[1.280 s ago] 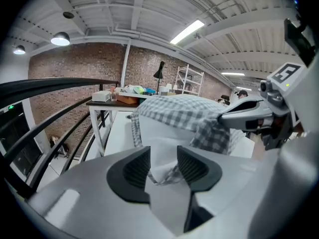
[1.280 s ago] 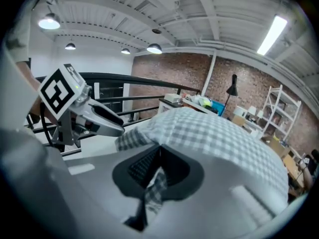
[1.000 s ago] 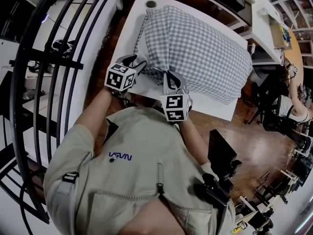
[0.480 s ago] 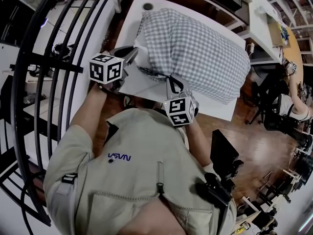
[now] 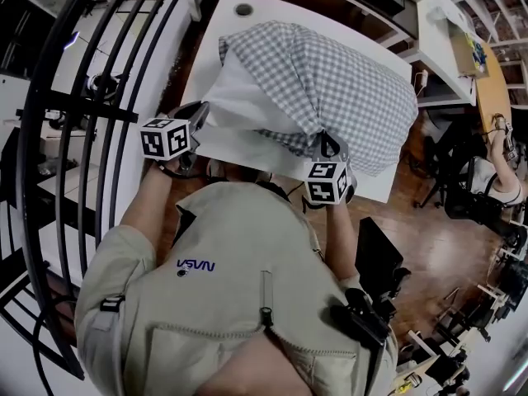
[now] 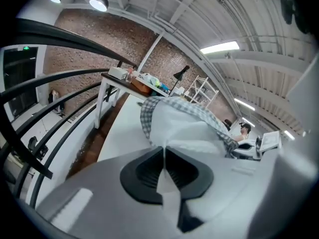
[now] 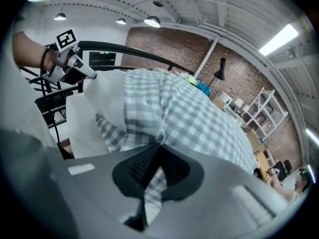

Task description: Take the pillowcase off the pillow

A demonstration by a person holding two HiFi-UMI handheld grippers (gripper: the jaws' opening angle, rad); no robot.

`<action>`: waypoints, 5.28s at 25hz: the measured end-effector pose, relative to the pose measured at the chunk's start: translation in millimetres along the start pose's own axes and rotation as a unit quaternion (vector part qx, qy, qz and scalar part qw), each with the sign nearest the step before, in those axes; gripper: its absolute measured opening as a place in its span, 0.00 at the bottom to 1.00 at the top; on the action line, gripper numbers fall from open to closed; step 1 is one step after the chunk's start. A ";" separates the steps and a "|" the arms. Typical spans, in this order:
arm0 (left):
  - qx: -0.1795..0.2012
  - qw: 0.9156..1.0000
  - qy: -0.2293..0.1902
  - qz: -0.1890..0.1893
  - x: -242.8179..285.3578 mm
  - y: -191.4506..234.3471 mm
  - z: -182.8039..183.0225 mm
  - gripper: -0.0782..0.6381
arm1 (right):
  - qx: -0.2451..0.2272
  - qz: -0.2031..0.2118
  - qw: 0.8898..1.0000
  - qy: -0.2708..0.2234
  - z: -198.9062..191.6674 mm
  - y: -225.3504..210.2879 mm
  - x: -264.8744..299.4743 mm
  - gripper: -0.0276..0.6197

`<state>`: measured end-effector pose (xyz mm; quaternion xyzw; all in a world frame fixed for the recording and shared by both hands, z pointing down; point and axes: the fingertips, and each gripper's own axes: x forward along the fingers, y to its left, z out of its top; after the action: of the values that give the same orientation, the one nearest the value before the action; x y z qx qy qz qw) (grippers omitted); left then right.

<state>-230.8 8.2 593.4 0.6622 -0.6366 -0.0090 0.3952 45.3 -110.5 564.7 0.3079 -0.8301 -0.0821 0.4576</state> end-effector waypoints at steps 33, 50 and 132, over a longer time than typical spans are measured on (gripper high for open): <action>0.089 0.987 0.039 -0.127 119.3 -29.0 83.7 0.54 | -0.018 0.142 0.986 -0.085 216.3 15.0 81.9 0.32; 0.197 0.976 -0.018 -0.094 34.7 -63.4 55.7 0.13 | -0.020 0.017 1.000 -0.009 164.3 -112.6 127.6 0.06; 0.369 0.927 0.033 -0.052 54.5 -79.3 46.7 0.13 | 0.153 -0.025 0.987 -0.040 71.8 54.6 -11.1 0.07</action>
<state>-178.2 -71.8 545.7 0.7932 -0.5463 0.2279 0.1430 -32.4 -70.9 538.9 0.3909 -0.8426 0.0222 0.3699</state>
